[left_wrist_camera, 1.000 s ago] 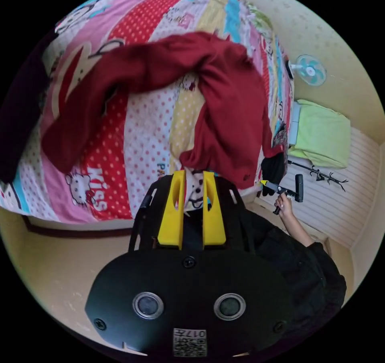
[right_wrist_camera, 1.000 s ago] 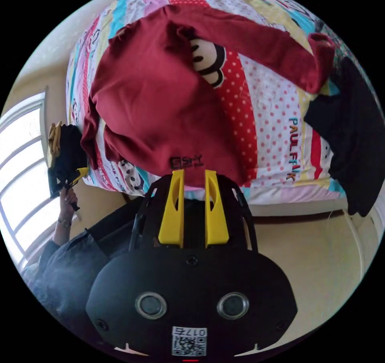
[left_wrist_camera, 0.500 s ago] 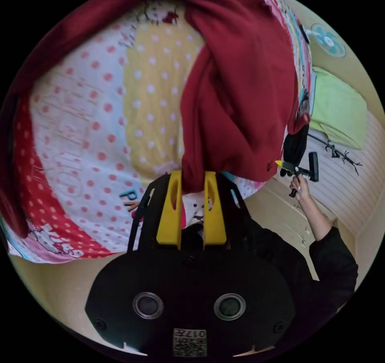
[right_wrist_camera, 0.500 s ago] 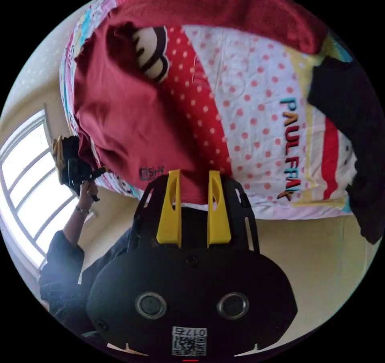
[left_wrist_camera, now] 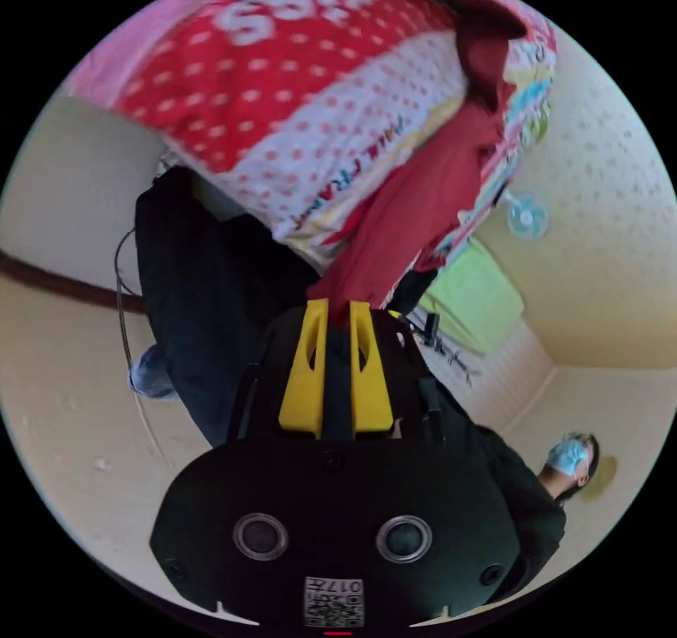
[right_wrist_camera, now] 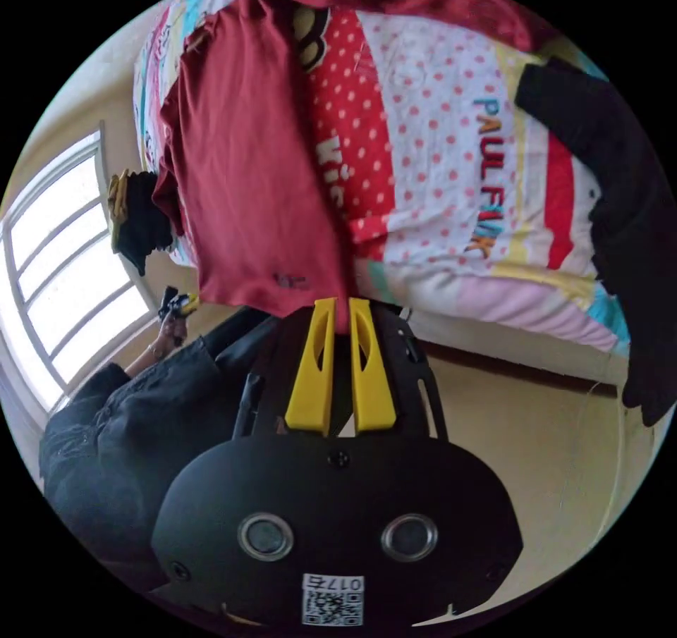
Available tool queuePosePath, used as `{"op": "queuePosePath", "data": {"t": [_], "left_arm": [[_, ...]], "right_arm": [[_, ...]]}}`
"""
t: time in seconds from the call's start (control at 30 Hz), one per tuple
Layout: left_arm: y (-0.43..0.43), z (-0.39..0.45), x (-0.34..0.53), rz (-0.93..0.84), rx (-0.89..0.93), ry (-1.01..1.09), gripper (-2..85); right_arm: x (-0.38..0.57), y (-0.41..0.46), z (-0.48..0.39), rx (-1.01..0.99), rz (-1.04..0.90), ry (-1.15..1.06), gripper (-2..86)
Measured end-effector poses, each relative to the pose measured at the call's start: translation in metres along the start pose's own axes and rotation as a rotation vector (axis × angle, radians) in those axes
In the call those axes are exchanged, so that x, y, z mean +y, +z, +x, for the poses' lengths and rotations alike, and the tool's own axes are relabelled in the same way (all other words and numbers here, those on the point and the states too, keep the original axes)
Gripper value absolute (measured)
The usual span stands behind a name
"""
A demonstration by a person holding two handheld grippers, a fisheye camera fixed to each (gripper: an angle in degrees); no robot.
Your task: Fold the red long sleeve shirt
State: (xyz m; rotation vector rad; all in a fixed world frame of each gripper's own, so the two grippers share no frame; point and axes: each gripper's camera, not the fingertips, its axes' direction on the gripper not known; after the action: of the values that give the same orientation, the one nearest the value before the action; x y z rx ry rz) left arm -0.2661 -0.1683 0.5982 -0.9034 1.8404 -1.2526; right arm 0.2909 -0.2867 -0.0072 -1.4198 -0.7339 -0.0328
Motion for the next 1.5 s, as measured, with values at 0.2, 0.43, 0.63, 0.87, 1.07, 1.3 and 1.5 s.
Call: {"op": "queuePosePath", "data": {"t": [0.2, 0.43, 0.63, 0.87, 1.07, 1.3, 1.5], "left_arm": [[-0.005, 0.000, 0.039, 0.097, -0.041, 0.001, 5.1], [0.033, 0.014, 0.033, -0.058, -0.097, 0.040, 4.9], [0.021, 0.023, 0.041, 0.061, -0.024, 0.143, 5.3], [-0.025, -0.017, 0.034, 0.420, 0.224, 0.011, 8.3], [-0.081, -0.051, 0.002, 0.751, 0.590, -0.051, 11.8], [-0.090, -0.083, -0.063, 0.854, 0.878, -0.147, 14.7], [-0.083, -0.116, -0.087, 0.850, 0.964, -0.183, 10.4]], "right_arm": [[-0.066, -0.115, 0.019, 0.258, 0.414, 0.134, 11.8], [-0.153, -0.088, 0.046, 0.604, 0.162, 0.245, 7.7], [-0.058, -0.174, 0.034, 0.517, 0.559, 0.160, 3.1], [0.095, -0.157, 0.199, -0.195, 0.832, 0.746, 2.2], [0.071, -0.174, 0.104, -0.296, 0.934, 0.449, 2.0], [-0.055, -0.111, -0.142, -0.303, 0.797, -0.209, 2.6], [-0.159, 0.132, -0.231, -0.427, 0.212, -0.199, 4.5]]}}
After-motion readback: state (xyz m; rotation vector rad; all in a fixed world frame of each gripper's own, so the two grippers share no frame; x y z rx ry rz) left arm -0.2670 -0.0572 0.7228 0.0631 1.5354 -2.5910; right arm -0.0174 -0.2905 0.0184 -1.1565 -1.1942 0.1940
